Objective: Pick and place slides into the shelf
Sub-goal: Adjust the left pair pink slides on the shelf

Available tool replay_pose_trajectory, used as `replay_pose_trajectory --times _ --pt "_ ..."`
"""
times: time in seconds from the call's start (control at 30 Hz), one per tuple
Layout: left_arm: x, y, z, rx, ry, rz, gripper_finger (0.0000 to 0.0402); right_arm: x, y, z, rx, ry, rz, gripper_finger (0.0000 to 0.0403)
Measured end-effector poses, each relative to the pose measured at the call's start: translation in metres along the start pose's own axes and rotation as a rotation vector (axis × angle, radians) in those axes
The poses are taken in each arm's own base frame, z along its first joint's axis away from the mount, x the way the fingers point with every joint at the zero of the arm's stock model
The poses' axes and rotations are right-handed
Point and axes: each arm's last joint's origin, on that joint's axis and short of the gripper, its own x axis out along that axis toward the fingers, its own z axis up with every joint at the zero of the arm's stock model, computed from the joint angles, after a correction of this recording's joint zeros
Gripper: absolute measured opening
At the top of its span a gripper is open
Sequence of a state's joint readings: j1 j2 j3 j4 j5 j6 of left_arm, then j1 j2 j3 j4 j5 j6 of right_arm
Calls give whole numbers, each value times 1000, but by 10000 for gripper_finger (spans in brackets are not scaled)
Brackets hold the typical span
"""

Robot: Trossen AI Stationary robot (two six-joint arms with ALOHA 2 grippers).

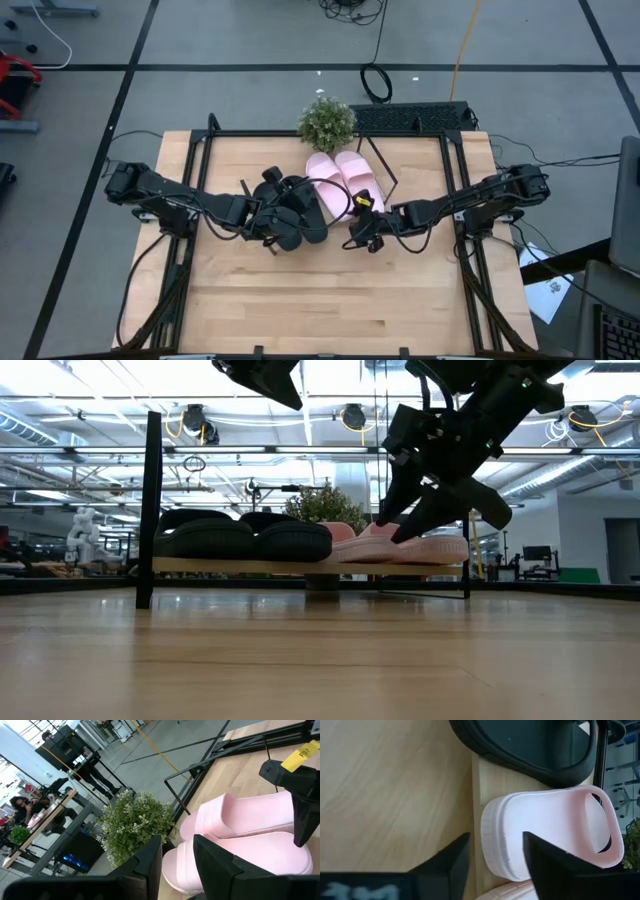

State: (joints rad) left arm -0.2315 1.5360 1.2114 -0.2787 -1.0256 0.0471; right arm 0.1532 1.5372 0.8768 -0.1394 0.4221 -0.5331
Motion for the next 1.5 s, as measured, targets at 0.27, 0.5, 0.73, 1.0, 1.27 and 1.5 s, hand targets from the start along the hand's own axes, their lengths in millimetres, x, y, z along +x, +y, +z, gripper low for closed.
replay_pose_trajectory --times 0.27,0.5,0.73,1.0,1.27,1.5 --pt "0 0 0 0 0 -1 120 2 -4 -4 61 15 2 235" --pt "0 0 1 -9 -6 -9 120 9 -5 -7 97 3 65 237" --pt "0 0 1 -7 -9 -12 120 33 6 -10 44 59 65 238" --pt "0 0 1 -3 -9 -14 120 35 12 -7 -13 63 33 208" --pt "0 -1 2 -9 -14 -39 120 27 11 -4 -10 47 26 128" --pt "0 -1 2 -10 -14 -41 120 26 11 -3 -13 45 19 54"
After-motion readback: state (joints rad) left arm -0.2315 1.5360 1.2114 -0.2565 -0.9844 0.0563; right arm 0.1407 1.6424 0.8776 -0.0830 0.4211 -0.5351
